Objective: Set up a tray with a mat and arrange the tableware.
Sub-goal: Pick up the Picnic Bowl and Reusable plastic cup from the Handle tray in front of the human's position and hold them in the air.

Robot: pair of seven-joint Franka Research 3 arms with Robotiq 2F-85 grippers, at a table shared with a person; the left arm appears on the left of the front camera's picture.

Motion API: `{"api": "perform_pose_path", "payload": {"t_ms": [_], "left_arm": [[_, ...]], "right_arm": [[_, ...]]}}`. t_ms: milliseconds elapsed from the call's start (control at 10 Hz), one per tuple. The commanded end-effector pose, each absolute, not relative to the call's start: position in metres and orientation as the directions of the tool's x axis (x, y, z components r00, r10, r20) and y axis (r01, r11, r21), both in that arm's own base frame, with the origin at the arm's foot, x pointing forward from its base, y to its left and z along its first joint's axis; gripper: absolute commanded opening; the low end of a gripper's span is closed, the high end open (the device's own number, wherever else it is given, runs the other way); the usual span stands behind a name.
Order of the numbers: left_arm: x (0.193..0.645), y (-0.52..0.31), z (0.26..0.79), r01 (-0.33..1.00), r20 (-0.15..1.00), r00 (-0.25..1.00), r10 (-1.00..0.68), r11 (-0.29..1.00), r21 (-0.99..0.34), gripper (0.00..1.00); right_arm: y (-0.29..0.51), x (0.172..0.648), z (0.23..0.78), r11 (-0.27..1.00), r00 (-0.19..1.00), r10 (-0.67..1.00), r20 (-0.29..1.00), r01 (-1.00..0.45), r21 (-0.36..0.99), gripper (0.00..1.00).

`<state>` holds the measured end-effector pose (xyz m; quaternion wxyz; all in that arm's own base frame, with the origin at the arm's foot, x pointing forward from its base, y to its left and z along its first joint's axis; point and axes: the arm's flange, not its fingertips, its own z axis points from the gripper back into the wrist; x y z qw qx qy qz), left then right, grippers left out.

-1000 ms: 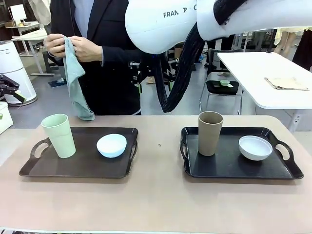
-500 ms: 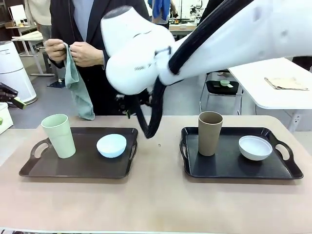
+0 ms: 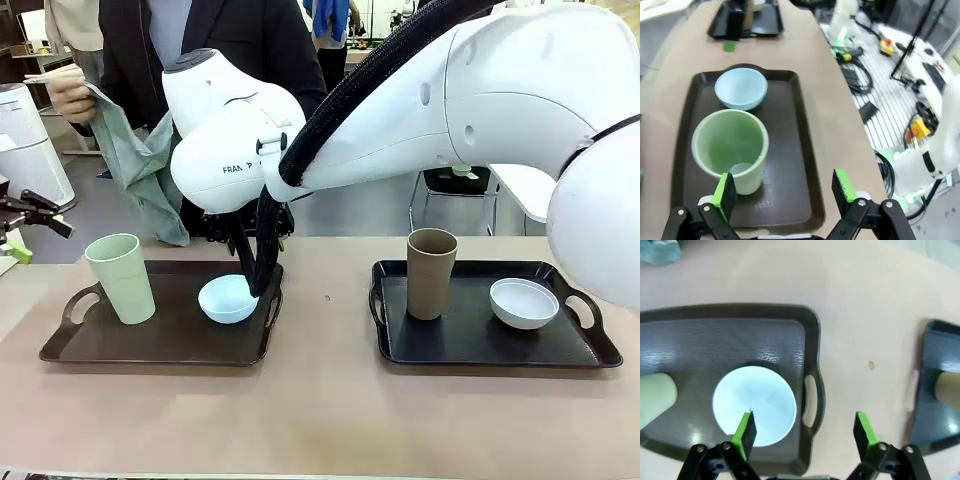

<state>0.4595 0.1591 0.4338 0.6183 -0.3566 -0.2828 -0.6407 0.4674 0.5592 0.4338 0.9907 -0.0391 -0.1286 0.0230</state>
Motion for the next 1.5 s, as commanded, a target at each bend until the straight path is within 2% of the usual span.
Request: {"api": "perform_pose_path", "payload": {"t_ms": [0, 200, 300, 400, 700, 1000, 1400], "left_arm": [[0.461, 0.153, 0.441, 0.997, 0.838, 0.063, -0.542, 0.068, -0.032, 1.00], [0.465, 0.154, 0.440, 0.997, 0.817, 0.053, -0.574, 0.082, -0.008, 1.00], [0.476, 0.149, 0.420, 0.998, 0.828, 0.029, -0.560, -0.036, -0.059, 1.00], [0.472, 0.162, 0.442, 0.999, 0.827, 0.043, -0.560, 0.048, -0.020, 1.00], [0.472, 0.162, 0.442, 0.999, 0.827, 0.043, -0.560, 0.048, -0.020, 1.00], [0.486, 0.164, 0.418, 0.999, 0.836, 0.049, -0.547, 0.018, -0.046, 1.00], [0.506, 0.157, 0.377, 0.994, 0.831, 0.084, -0.550, -0.006, -0.105, 1.00]], "right_arm": [[0.555, 0.466, 0.431, 0.994, 0.959, 0.091, 0.269, -0.072, -0.080, 1.00], [0.559, 0.467, 0.434, 0.996, 0.966, 0.056, 0.253, -0.036, -0.083, 1.00], [0.559, 0.467, 0.434, 0.996, 0.966, 0.056, 0.253, -0.036, -0.083, 1.00], [0.559, 0.467, 0.434, 0.996, 0.966, 0.056, 0.253, -0.036, -0.083, 1.00], [0.559, 0.468, 0.432, 0.996, 0.965, 0.060, 0.255, -0.040, -0.080, 1.00], [0.578, 0.469, 0.415, 0.992, 0.967, 0.123, 0.224, -0.114, -0.051, 1.00], [0.582, 0.475, 0.393, 0.991, 0.974, 0.130, 0.185, -0.121, -0.060, 1.00]]}}
